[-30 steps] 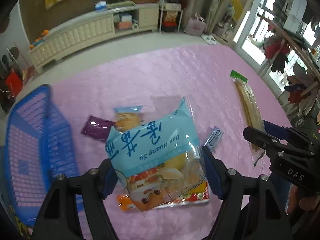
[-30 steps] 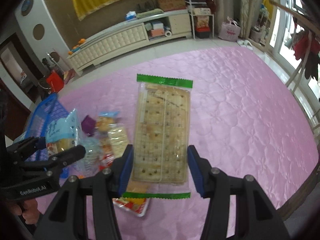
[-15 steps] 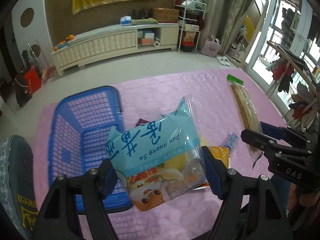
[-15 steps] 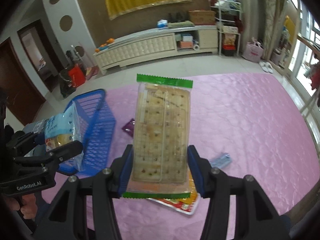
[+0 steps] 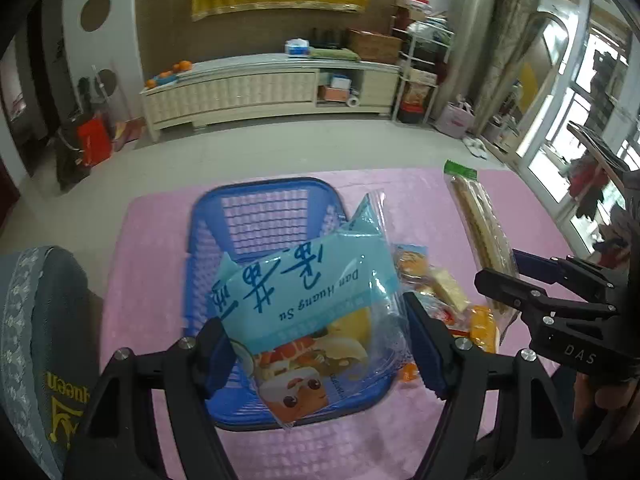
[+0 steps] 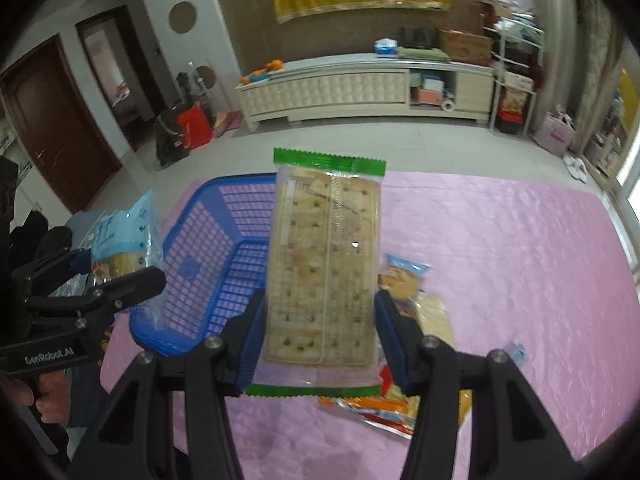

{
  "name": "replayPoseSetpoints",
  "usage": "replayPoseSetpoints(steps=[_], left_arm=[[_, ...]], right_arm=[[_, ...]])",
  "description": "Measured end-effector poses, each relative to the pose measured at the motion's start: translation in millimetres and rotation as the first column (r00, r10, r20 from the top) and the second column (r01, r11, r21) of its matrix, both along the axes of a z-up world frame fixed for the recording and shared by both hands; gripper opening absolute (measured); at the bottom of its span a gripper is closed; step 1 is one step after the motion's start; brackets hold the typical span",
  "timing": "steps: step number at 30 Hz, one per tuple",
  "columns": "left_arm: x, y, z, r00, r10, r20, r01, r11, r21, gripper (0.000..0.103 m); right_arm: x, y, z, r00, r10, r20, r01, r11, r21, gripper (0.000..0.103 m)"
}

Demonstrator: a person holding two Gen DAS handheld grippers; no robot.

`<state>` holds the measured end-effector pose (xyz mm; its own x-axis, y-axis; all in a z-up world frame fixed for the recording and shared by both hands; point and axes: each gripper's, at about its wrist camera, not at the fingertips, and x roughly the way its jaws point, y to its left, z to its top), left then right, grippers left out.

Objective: Organize snacks
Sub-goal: 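Carry the crackers and bread bag over the blue basket with both tools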

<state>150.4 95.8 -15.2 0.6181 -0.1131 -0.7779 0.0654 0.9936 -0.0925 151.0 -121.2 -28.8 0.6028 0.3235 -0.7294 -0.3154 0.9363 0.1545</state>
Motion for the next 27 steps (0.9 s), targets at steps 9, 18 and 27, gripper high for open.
replayPoseSetpoints(steps=[9,18,27], left_arm=[[11.9,47.1,0.7,0.997,0.082,0.001,-0.082,0.997,-0.004,0.072],[44.9,67.9,-21.3,0.995,0.089,-0.044,-0.089,0.996,0.003,0.072],[63.0,68.1,-34.1,0.992,0.098,-0.074,-0.096,0.995,0.025,0.072]], right_arm=[[31.8,56.9,-3.2,0.990,0.137,-0.032,-0.137,0.990,-0.019,0.058],[77.0,103.6,-28.7,0.958,0.267,-0.104,-0.275,0.959,-0.073,0.058],[105.0,127.6,-53.3,0.926,0.335,-0.175,-0.358,0.926,-0.117,0.058]])
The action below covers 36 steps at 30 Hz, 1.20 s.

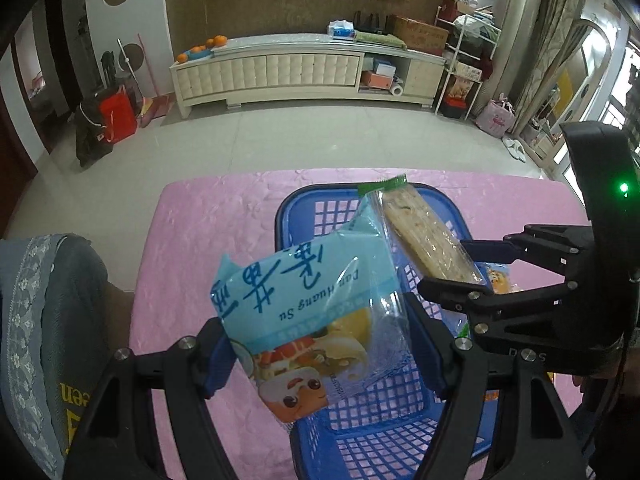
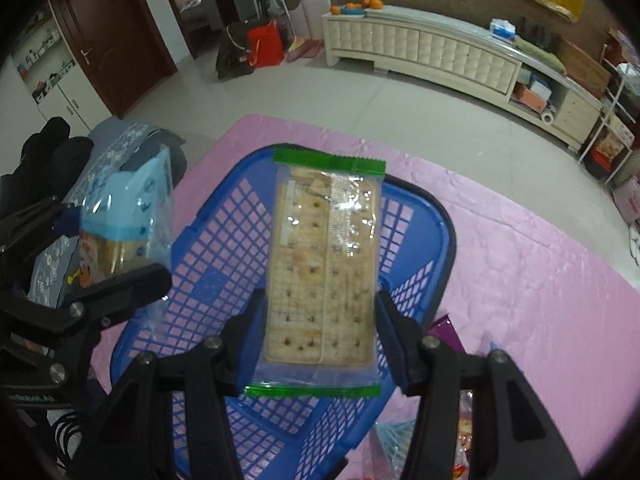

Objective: Organize snacks
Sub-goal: 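Carry the crackers and bread bag over the blue basket with both tools, then open both tools to drop the crackers and bread bag into the basket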

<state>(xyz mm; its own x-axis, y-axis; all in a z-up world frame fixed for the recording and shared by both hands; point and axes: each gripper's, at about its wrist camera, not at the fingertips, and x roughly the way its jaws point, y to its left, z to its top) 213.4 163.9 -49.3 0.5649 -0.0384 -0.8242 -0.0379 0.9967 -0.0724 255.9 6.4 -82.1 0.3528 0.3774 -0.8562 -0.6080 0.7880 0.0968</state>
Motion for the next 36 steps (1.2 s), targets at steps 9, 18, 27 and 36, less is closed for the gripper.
replayPoseSetpoints(steps=[9,18,27,36], left_arm=[[-3.7,-7.2,-1.3,1.000,0.021,-0.016,-0.021,1.000,-0.008,0.072],[-9.9,-19.8,3.4,1.000,-0.005,-0.020,0.005,1.000,-0.012,0.072],[10.6,-41.5,0.9,0.998,-0.054,-0.029,0.053,0.998,-0.013,0.072],[49.5,-54.6,-27.0,0.993,-0.083,-0.079,0.080,0.996,-0.034,0.073]], right_arm=[[2.1,3.1,5.0,0.999,-0.009,0.042,0.010,0.999,-0.038,0.090],[-0.3,-24.8,17.0,0.994,-0.113,0.006,0.113,0.993,-0.022,0.091],[2.4,-53.3,24.9,0.981,-0.195,0.007,0.195,0.981,0.014,0.091],[25.1,-74.9,10.3,0.967,-0.254,-0.007,0.254,0.967,0.017,0.091]])
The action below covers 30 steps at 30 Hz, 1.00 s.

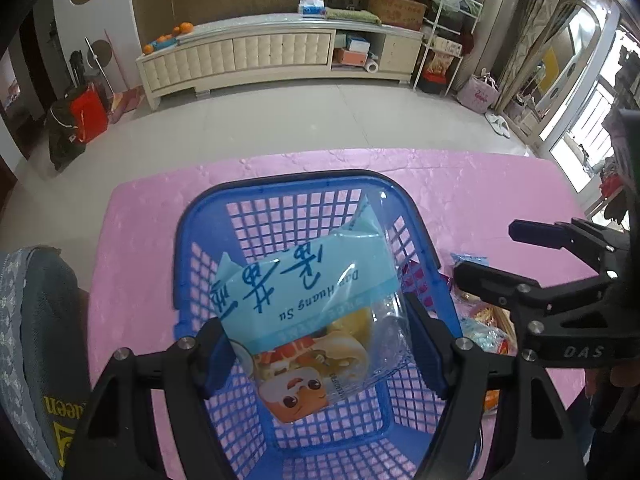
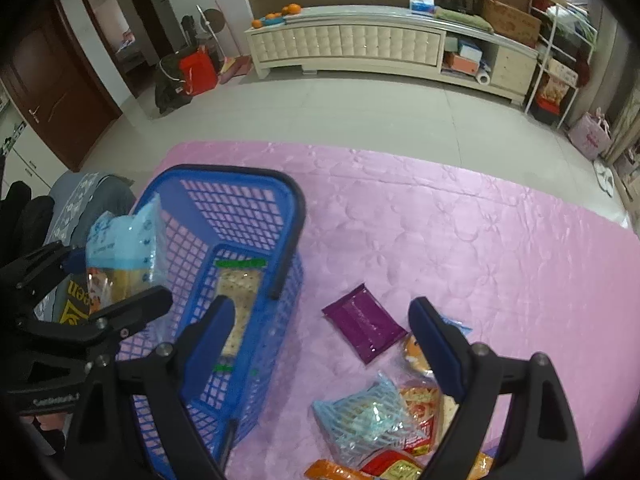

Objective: Organize snacks
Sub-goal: 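Open both tools to drop the crackers and bread bag into the basket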

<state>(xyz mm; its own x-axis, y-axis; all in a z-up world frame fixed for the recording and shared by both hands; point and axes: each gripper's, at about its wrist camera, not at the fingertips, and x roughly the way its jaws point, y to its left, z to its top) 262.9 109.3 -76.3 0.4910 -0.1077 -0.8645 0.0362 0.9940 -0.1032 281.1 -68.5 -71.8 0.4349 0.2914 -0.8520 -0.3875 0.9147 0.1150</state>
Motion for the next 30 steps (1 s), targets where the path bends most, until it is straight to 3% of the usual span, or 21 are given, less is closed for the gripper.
replayPoseSetpoints(steps=[4,9,15,30], left_arm=[[18.0,4.8,-10.8,1.000,0.006,-0.025,-0.007,0.998,-0.054,0.074],[22.4,5.9,-10.0,1.000,0.026,0.015,-0.026,1.000,0.010,0.080],[7.1,-1.0,-3.0,1.000,0.014,0.019,-0.014,1.000,0.026,0.080],[-54.0,-44.4,53.6,0.994,-0.049,0.097,0.045,0.998,0.049,0.080]], right_arm=[[8.1,-4.4,-5.8,1.000,-0.009,-0.001,0.009,1.000,-0.009,0.091],[15.7,-15.5,-12.7,0.999,-0.031,-0.009,0.031,0.999,-0.011,0.091],[9.2,-20.8,-9.5,0.999,-0.029,-0.014,0.029,1.000,0.013,0.091],[-54.6,-63.0,43.2,0.997,-0.041,0.061,0.039,0.999,0.024,0.091]])
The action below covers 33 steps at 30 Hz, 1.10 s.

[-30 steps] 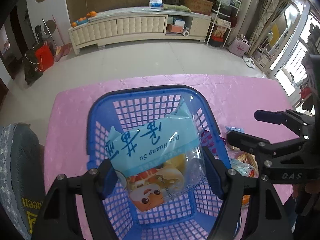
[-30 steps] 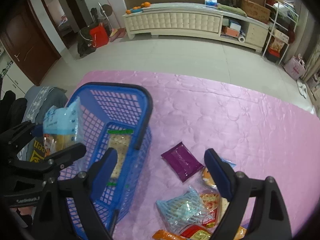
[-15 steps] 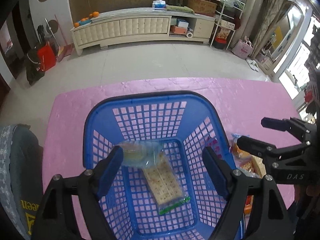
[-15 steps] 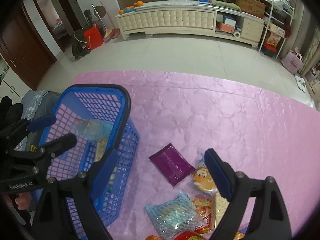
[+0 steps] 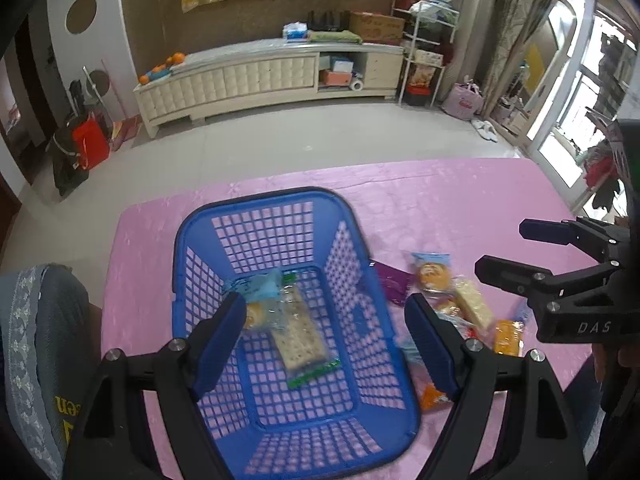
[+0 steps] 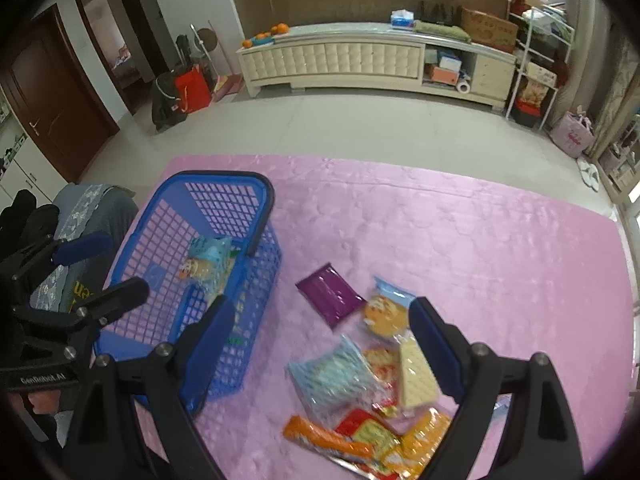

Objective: Organize snacks

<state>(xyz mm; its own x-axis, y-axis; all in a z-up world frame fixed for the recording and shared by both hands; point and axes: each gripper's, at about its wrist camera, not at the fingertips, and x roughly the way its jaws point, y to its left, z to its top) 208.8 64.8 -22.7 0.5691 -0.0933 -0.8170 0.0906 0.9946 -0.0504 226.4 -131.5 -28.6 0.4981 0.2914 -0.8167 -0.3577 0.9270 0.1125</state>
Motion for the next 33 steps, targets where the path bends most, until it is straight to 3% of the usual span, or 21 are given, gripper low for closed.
replayPoseSetpoints(steps=[8,15,26,33], left_arm=[[-23.8,-50.8,11.6,0.995,-0.090,0.036,0.089,0.996,0.027,0.083],[-27.5,-98.9,-10.2,0.986,-0.164,0.005,0.164,0.986,0.024,0.083],[-20.1,-158.9,-69.3,0.959,-0.263,-0.104,0.270,0.961,0.062,0.083],[-7.4,-175.9,-102.5,0.944,-0.289,-0.156,0.311,0.940,0.140,0.083]], right_arm=[[-31.7,-52.7,9.2,0.998,-0.060,0.015,0.060,0.998,0.017,0.091],[-46.3,-94.7,-3.1,0.993,-0.117,0.000,0.117,0.993,0.022,0.091],[-59.8,-142.6,-59.9,0.972,-0.226,-0.060,0.227,0.974,0.015,0.091],[-56.8,-151.1,-99.8,0.960,-0.254,-0.121,0.257,0.966,0.014,0.091]])
